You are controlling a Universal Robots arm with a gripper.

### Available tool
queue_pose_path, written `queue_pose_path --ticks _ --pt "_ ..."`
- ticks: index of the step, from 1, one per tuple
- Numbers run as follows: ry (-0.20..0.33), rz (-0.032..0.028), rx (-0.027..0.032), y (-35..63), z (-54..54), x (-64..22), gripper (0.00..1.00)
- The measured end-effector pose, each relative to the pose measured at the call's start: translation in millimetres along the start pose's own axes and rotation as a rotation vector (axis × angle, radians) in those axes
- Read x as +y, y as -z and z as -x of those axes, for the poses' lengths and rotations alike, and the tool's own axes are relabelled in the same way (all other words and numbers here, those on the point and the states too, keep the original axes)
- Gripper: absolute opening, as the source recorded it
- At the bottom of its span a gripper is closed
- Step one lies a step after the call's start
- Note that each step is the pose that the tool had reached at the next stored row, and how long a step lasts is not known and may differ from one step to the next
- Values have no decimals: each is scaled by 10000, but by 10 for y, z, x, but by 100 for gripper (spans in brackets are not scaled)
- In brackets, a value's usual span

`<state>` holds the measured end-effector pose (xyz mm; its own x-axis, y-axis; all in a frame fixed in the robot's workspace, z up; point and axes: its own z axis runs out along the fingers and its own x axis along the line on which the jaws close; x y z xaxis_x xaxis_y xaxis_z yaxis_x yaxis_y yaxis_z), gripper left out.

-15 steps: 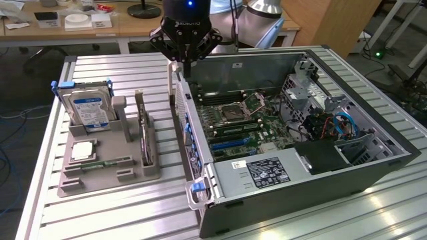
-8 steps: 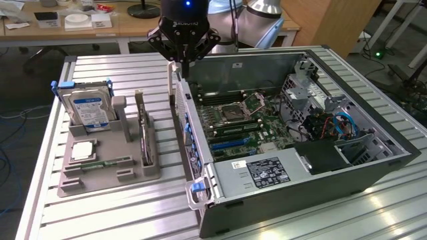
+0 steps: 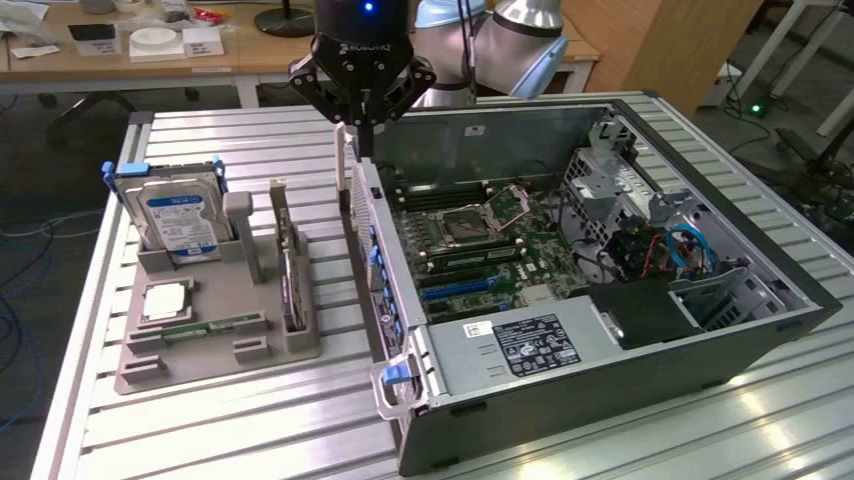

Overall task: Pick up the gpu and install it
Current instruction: 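Reach for the gpu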

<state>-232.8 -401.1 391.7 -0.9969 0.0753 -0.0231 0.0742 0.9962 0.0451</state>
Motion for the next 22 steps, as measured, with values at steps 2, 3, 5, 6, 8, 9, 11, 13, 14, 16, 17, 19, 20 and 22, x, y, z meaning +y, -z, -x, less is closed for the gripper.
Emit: queue_pose_path --ticks 2,3,5,6,8,9,11,13,14,16,17,19,20,22 --pt "0 0 0 0 -10 -1 10" --pt "0 0 0 0 -16 -2 10" --pt "0 -1 0 1 -27 -4 10" --pt "1 0 0 0 -31 -5 10" --pt "0 -1 1 1 -43 -6 10" --pt "0 -1 0 1 -48 -7 10" --pt "1 0 0 0 -56 -8 10" --pt "0 0 0 0 -68 -10 10" --pt "0 0 1 1 -74 -11 10" --pt "0 0 -1 0 -85 -13 10" --pt "0 0 -1 0 -89 -14 10" --pt "0 0 0 0 -98 -15 10" --pt "1 0 0 0 -101 -16 10" --pt "0 -1 1 0 -111 -17 10"
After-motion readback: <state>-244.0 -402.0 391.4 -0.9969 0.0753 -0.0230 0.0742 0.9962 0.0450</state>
